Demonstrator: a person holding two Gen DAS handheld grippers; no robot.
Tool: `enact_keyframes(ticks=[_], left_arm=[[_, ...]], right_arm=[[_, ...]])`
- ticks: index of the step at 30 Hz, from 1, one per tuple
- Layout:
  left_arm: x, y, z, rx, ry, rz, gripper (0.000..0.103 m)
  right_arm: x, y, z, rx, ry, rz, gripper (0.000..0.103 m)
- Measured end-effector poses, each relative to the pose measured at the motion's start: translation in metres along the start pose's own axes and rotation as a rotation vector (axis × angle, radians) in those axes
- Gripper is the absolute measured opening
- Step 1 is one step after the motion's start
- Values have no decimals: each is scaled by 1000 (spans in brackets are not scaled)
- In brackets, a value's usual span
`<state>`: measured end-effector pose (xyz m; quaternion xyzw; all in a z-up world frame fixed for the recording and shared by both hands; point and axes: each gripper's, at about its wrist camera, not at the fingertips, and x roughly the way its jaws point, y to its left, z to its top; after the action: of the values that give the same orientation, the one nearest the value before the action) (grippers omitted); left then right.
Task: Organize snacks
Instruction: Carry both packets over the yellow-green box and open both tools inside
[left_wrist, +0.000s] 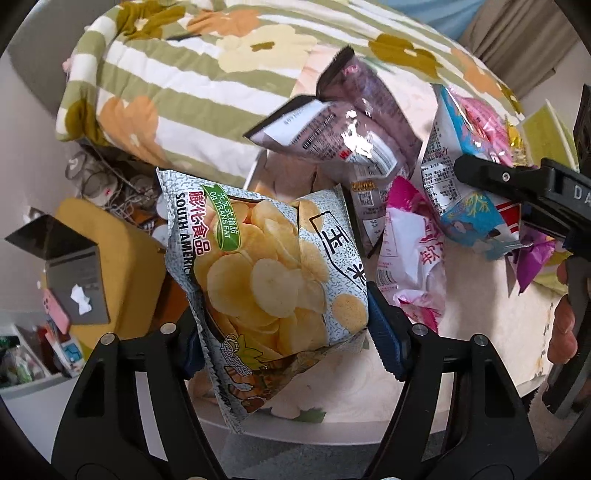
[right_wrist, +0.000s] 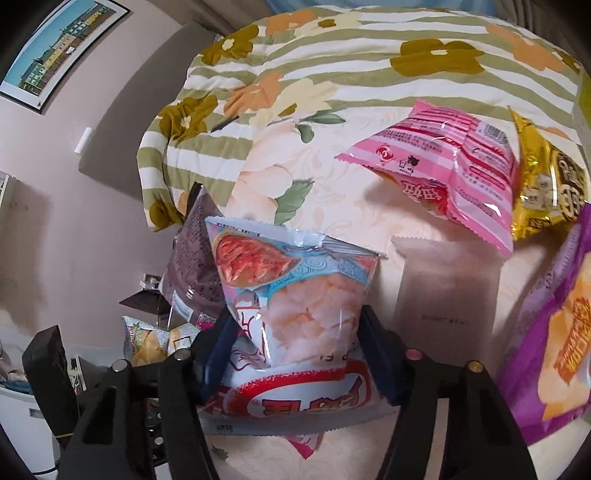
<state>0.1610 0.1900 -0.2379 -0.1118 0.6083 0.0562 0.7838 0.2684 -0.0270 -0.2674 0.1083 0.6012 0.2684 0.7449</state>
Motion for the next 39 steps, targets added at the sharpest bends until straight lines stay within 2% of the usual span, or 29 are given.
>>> enact_keyframes(ticks=[11, 18, 23, 30, 39], left_arm=[[-60, 11, -7, 55, -116, -28, 70], [-103, 19, -10, 107, -206, -73, 70], [-128, 9, -2, 183, -263, -135, 70], [-152, -42, 15, 340, -316, -262, 70], [-176, -157, 21, 496, -361, -354, 70]], right_arm=[[-53, 19, -24, 33, -135, -10, 57], [-88, 40, -48, 49, -237, -26, 57], [-113, 48, -69, 81, -302, -47, 57], [-170, 36, -103, 177, -420, -142, 56], [-256, -23, -130, 285, -569, -244, 57]])
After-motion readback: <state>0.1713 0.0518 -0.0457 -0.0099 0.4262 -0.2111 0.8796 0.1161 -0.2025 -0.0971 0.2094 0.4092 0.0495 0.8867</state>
